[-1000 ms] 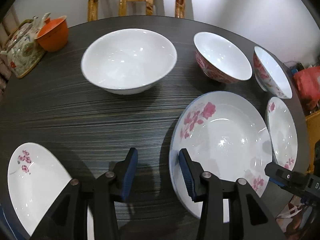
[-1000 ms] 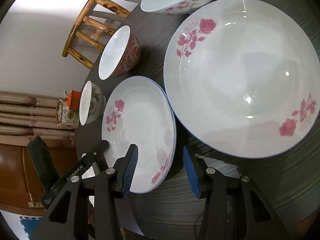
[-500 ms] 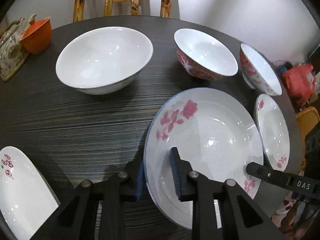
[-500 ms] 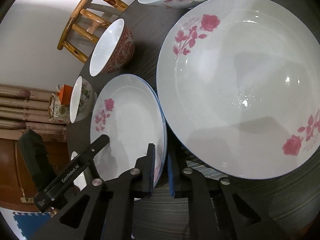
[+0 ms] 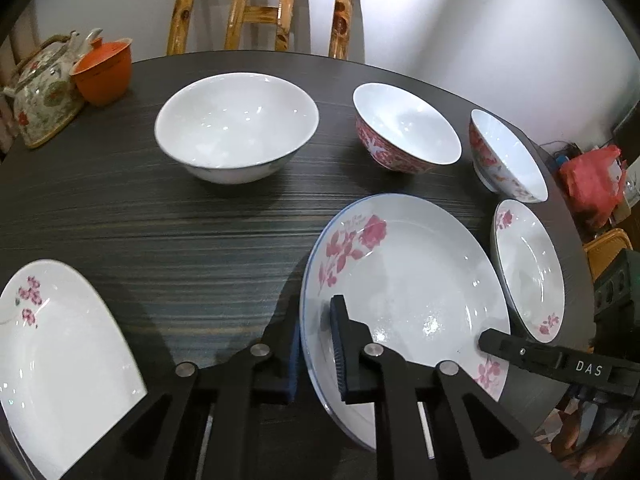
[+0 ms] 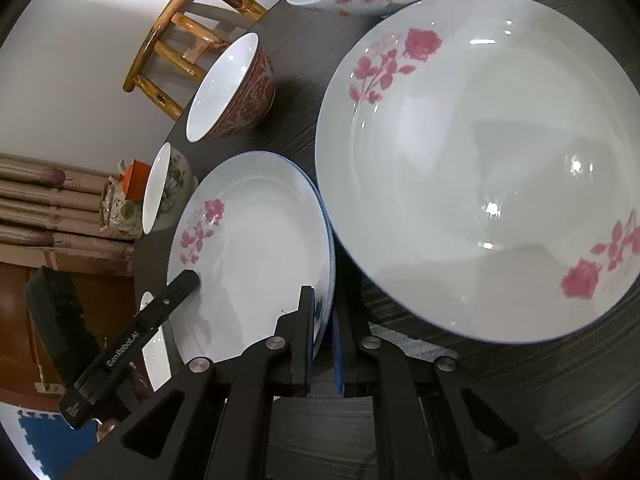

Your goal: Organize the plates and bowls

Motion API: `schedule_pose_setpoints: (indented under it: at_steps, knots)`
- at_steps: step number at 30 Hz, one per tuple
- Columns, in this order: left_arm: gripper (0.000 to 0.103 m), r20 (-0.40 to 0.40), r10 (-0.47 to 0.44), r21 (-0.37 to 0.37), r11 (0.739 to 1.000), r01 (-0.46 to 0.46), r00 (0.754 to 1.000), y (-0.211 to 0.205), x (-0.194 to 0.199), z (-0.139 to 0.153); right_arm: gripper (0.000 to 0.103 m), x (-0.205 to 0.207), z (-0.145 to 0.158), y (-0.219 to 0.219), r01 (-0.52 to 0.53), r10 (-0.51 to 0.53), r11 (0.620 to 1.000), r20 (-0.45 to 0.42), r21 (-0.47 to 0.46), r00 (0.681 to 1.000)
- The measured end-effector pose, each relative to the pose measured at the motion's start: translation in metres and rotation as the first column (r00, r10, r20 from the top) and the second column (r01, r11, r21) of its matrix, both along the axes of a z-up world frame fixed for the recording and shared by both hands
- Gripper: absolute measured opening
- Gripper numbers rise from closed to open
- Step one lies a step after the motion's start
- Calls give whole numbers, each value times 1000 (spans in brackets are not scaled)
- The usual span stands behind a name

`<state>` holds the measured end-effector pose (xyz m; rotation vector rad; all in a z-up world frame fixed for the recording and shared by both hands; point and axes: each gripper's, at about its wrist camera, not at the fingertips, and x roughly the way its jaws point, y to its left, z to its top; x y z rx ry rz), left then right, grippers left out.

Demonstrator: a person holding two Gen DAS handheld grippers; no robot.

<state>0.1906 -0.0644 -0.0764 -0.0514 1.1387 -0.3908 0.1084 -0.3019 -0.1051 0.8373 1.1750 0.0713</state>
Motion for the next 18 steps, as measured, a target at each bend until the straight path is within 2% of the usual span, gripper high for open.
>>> schedule_pose_setpoints:
  at_steps: [9,18]
  knots:
    - [13,42,44,2,999,-44,998,19,-17,24,9,-2,14,13,-41,41,999,32,-3,999]
    - [14,67,188,-13,982,-188,980,93,-41,48,9,13,38,63,-153,153,988,74,-10,985]
